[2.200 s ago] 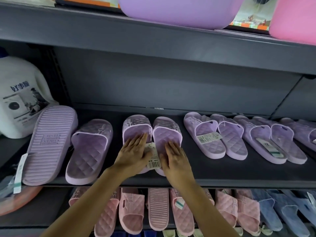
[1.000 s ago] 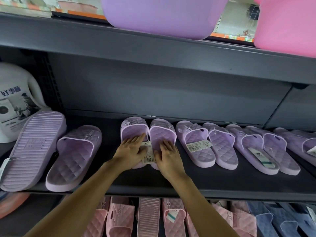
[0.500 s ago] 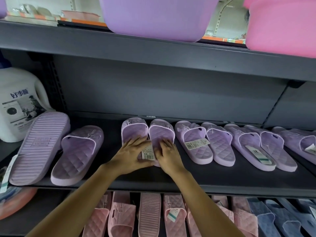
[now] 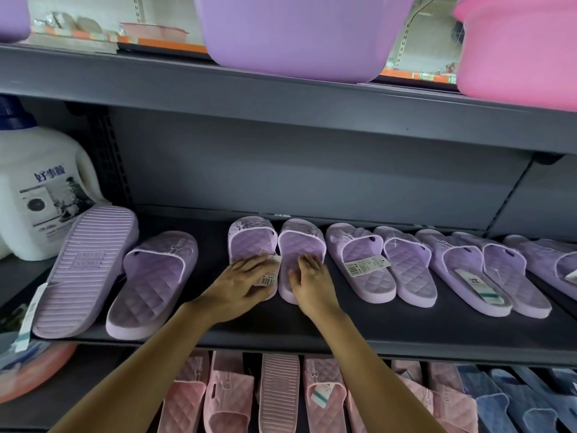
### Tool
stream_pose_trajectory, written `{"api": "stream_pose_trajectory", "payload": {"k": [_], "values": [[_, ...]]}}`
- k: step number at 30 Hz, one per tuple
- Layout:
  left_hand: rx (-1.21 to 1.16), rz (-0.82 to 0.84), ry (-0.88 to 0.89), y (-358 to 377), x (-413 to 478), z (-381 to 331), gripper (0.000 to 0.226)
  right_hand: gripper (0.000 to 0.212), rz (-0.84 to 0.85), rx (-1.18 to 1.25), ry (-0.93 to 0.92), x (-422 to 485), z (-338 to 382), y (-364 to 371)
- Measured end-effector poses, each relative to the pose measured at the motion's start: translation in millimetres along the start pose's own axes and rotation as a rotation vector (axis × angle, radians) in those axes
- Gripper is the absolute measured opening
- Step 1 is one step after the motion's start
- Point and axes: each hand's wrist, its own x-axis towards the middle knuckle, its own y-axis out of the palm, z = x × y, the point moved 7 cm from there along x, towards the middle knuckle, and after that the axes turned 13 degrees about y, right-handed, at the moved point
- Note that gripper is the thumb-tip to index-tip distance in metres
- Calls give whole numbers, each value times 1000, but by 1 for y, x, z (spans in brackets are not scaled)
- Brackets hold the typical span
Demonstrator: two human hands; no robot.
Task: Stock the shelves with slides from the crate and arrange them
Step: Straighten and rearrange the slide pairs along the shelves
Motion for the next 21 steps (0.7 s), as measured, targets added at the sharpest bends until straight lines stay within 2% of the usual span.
{"api": "stream_pose_trajectory", "payload": {"k": [2, 5, 7, 9, 12, 16, 21], "values": [[-22, -5, -2, -2, 0, 1, 76, 72, -42, -56, -42, -7, 6, -11], [-89, -38, -13, -7, 0, -3, 68, 54, -51, -88, -63, -9, 6, -19], [-117, -79, -23, -16, -3, -9, 68, 56, -97, -77, -76, -15, 7, -26], [-44, -111, -5, -28, -10, -17, 65, 62, -182, -50, -102, -23, 11, -36], [119, -160, -6, -52, -33, -23, 59, 52, -249, -36, -211, -35, 25, -42], [222, -205, -212, -93, -81, -14, 62, 47, -227, 1, -358, -51, 58, -32], [294, -268, -401, -135, -145, 1, 62, 50, -112, 64, -442, -73, 110, -3]]}}
